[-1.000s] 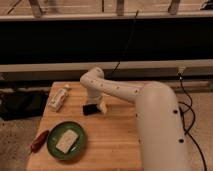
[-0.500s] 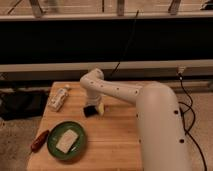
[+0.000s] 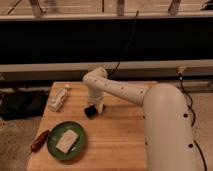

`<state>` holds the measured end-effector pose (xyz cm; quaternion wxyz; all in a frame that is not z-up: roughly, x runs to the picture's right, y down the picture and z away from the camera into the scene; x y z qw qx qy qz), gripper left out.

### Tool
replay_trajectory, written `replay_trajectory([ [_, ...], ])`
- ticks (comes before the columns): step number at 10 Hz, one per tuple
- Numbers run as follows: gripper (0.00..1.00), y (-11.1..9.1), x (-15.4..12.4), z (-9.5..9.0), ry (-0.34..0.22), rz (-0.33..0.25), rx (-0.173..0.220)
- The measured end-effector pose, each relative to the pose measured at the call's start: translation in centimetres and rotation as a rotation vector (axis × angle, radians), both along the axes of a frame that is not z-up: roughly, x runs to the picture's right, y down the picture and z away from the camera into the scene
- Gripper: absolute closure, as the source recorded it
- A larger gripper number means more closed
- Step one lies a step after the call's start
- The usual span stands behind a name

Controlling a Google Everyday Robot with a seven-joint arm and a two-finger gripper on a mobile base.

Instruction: Place the eraser in the ceramic cup

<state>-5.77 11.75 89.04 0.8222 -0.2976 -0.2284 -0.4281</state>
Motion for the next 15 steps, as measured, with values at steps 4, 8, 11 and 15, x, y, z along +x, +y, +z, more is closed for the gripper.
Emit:
replay_trajectory([
  [4,1.00,-4.9,2.9,-0.9,0.007,0.047,0.018],
  [8,1.00,-10.3,6.1,-3.2,0.062,0.039,0.077],
  [11,1.00,-13.2,10.6,-3.3,0.113,0.073,0.103],
  [15,1.00,-15.1,16.3,-2.0,0.190,0.143,0.100],
])
